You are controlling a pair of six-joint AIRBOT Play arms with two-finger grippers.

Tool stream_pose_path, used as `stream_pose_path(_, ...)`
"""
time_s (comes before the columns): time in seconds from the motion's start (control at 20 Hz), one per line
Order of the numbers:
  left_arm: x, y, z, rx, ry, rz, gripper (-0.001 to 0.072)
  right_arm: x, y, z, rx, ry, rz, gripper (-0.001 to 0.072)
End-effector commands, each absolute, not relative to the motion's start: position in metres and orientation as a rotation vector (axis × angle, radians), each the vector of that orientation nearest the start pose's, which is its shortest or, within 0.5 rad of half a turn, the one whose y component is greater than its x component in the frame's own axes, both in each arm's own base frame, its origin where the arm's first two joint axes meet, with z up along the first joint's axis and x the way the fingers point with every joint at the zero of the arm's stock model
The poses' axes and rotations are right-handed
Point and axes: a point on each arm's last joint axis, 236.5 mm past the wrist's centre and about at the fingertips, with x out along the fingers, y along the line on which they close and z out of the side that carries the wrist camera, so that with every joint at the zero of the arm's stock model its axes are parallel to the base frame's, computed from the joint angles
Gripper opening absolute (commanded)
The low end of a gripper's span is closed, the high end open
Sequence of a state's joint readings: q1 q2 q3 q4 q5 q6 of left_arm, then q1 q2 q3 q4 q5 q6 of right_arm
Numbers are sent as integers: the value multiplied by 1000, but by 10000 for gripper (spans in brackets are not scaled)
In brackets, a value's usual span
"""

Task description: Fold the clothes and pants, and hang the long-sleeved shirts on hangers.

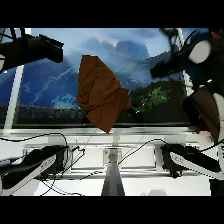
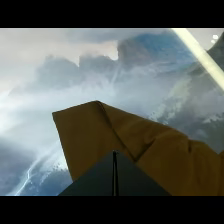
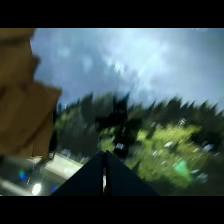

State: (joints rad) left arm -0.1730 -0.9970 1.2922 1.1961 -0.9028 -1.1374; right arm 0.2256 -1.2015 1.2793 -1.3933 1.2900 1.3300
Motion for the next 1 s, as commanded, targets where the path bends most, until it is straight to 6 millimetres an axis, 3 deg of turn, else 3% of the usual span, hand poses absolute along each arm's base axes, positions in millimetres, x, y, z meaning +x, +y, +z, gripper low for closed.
stream_pose_path(0.0,400,-139,227,152,530,-505,8,312,158,-7,-41,1304,606,13)
stream_pose_path(0.15,400,-139,227,152,530,-505,8,316,190,-38,312,1243,544,47)
stream_pose_path(0.2,400,-139,227,152,530,-505,8,317,197,-40,393,1233,530,155)
stream_pose_path(0.25,400,-139,227,152,530,-505,8,317,203,-41,456,1234,527,309)
stream_pose_path(0.3,400,-139,227,151,531,-505,8,319,206,-41,491,1235,525,386)
stream_pose_path(0.65,400,-139,227,151,531,-506,8,321,215,-84,605,1349,474,390)
stream_pose_path(0.95,400,-139,227,151,531,-505,8,318,249,-88,536,1360,582,389)
